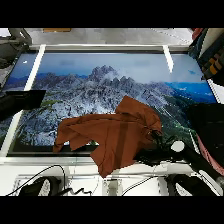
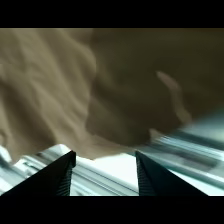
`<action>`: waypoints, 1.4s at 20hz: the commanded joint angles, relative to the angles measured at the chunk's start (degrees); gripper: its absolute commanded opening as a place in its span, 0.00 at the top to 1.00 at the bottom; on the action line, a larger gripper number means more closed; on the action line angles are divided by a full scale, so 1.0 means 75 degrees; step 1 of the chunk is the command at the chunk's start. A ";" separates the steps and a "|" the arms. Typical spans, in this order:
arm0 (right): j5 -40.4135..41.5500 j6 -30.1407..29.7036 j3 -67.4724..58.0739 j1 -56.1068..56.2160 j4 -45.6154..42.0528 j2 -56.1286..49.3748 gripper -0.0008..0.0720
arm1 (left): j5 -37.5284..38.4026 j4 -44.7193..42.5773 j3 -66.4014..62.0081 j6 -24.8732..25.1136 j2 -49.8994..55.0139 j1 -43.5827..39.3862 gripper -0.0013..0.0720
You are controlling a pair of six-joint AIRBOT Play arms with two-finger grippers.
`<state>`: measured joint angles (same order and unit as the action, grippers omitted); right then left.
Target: Fold the clothes and pants, and hang the long-sleeved shirts on hangers.
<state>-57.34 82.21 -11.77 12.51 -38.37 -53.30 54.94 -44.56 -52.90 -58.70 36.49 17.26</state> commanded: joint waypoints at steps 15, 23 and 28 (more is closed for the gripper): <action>0.0799 -0.2699 -0.1652 -0.0006 0.1376 -0.1233 0.97 | -0.0117 0.0000 0.0003 0.0003 0.0000 -0.0003 0.96; -0.0880 -0.0484 -0.6251 -0.1725 -0.2894 -0.1227 0.97 | 0.0050 -0.0326 0.0017 -0.0437 0.0000 -0.0003 0.96; -0.3305 -0.0519 -0.7373 -0.3293 -0.4130 -0.1230 0.97 | 0.0985 -0.0822 0.0863 -0.1670 0.0000 -0.0029 0.94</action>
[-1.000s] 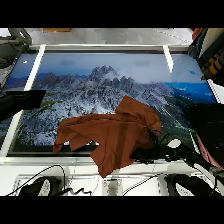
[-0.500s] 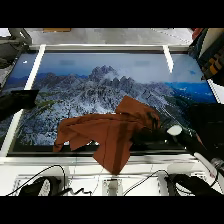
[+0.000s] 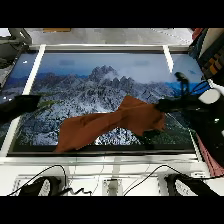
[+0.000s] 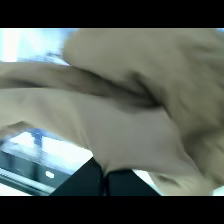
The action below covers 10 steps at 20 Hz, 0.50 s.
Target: Fold the clothes and pants, and hang the long-sleeved shirts on hangers.
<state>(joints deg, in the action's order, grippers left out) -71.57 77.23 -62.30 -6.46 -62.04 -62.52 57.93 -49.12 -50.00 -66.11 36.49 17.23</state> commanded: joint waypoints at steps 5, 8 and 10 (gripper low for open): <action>-0.1737 -0.0023 -0.0466 -0.1043 -0.1565 -0.0006 0.97 | 0.1107 -0.0160 0.2530 -0.1274 0.0000 -0.0452 0.51; -0.1711 -0.0023 -0.0443 -0.1043 -0.1562 -0.0006 0.97 | 0.1084 0.0023 0.3599 -0.1297 0.0000 -0.0694 0.48; -0.1649 -0.0023 -0.0443 -0.1043 -0.1559 -0.0006 0.97 | 0.1078 0.0149 0.4130 -0.1271 0.0000 -0.0938 0.29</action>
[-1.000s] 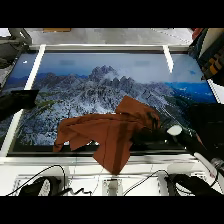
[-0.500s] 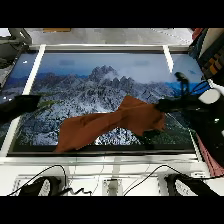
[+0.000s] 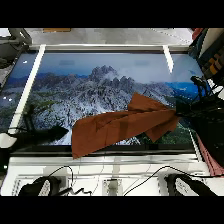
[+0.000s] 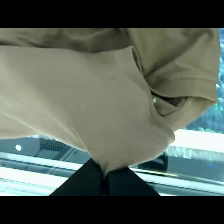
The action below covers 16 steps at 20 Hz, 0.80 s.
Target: Fold the clothes and pants, and hang the long-sleeved shirts on hangers.
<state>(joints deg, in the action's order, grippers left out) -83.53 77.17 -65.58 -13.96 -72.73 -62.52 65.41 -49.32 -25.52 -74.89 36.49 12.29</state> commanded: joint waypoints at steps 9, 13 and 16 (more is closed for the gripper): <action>0.0015 -0.0012 -0.0006 -0.0044 -0.0070 -0.0006 0.97 | -0.0816 -0.0082 0.1746 -0.0099 0.0000 -0.1093 0.20; 0.0017 -0.0012 -0.0006 -0.0044 -0.0073 -0.0006 0.97 | -0.0804 -0.1020 0.1746 -0.0105 0.0114 -0.1093 0.20; 0.0017 -0.0012 -0.0009 -0.0044 -0.0070 -0.0006 0.97 | -0.0807 -0.0886 0.1749 -0.0099 0.0705 -0.1099 0.20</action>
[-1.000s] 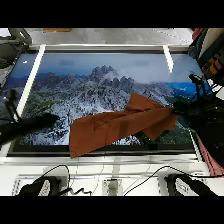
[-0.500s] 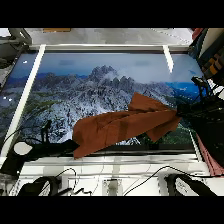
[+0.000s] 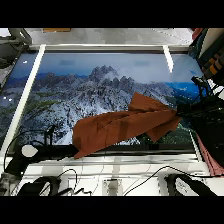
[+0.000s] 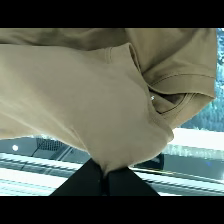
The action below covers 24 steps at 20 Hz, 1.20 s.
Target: Fold the clothes and pants, and hang the long-sleeved shirts on hangers.
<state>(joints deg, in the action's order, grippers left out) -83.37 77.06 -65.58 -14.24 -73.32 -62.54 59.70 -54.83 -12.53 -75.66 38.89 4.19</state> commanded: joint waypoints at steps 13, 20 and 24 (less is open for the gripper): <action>0.0003 -0.0670 -0.0017 0.0000 0.2104 0.0009 0.97 | -0.0038 0.3520 -0.1201 0.4010 0.2206 -0.0003 0.96; 0.0927 -0.1026 -0.0131 0.0000 0.3663 0.0612 0.97 | -0.0204 0.3518 -0.4969 0.4010 0.0781 0.0924 0.96; 0.2212 -0.0766 -0.0743 0.0000 0.4106 0.1676 0.97 | -0.2550 0.3529 -0.6309 0.4010 -0.0294 0.1874 0.96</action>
<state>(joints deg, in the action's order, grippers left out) -74.11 70.08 -68.62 -14.24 -46.30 -54.61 52.71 -28.60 -52.49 -45.78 41.80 14.06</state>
